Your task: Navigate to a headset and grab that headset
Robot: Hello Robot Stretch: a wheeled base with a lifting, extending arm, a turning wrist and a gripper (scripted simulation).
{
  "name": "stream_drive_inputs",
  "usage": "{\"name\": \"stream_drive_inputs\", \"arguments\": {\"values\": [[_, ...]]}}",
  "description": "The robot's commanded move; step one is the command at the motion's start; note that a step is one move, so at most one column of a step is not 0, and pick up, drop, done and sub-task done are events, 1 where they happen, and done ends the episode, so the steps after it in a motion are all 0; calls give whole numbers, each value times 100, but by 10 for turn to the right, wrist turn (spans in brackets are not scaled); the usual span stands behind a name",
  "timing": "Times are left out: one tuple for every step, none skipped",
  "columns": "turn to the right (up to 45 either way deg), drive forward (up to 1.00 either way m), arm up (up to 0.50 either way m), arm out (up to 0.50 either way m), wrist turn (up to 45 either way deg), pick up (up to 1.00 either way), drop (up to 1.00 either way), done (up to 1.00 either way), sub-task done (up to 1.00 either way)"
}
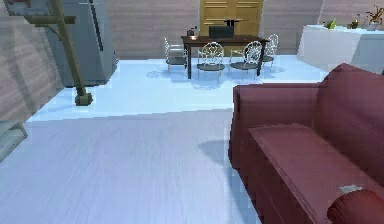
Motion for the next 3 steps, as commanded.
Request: {"name": "stream_drive_inputs", "arguments": {"values": [[0,0,0,0,450,0,0,0,0],[0,0,0,0,450,0,0,0,0],[0,0,0,0,330,0,0,0,0]]}}
